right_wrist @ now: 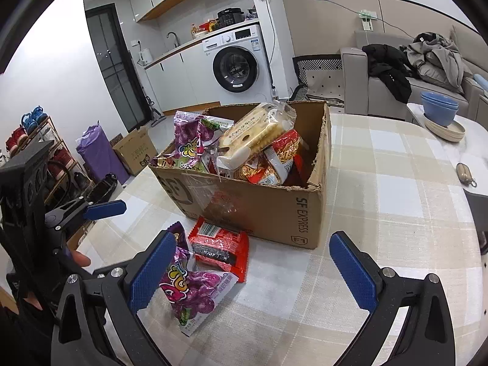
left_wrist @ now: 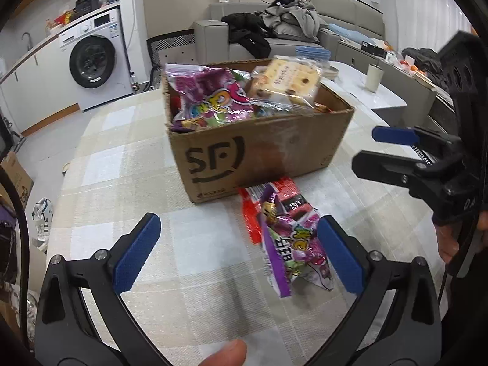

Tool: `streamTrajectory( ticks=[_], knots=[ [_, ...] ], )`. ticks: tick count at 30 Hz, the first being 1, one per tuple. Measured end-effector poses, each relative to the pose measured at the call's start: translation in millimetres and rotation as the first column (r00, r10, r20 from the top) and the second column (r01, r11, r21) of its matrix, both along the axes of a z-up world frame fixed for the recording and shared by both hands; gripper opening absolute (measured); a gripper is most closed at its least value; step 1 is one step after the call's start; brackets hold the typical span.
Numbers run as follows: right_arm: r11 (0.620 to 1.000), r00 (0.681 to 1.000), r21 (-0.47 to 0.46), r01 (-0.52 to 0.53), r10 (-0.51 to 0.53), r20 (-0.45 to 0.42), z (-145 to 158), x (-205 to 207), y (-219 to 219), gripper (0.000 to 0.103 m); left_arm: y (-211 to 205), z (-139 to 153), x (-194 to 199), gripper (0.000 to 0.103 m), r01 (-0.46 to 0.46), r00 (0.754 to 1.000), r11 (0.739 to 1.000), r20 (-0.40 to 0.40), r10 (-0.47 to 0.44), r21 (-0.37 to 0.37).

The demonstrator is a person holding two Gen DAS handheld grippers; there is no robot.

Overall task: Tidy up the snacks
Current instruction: 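Lower the left gripper to the purple candy bag beside the box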

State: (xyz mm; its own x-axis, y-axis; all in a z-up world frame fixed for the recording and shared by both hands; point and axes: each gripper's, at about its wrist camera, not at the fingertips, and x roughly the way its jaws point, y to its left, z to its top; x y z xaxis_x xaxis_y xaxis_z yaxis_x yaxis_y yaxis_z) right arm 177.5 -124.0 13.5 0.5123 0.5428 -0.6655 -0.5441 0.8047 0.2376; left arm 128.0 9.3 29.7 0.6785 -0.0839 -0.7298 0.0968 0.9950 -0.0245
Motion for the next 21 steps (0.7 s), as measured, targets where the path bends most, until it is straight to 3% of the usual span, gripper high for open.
streamTrajectory(
  ticks=[21],
  knots=[
    [0.999,0.996,-0.041,0.033,-0.036,-0.078,-20.3,14.5,-2.3,0.102,-53.4,-52.9,19.6,0.102,0.060,0.992,0.997,-0.111,-0.056,0.038]
  ],
)
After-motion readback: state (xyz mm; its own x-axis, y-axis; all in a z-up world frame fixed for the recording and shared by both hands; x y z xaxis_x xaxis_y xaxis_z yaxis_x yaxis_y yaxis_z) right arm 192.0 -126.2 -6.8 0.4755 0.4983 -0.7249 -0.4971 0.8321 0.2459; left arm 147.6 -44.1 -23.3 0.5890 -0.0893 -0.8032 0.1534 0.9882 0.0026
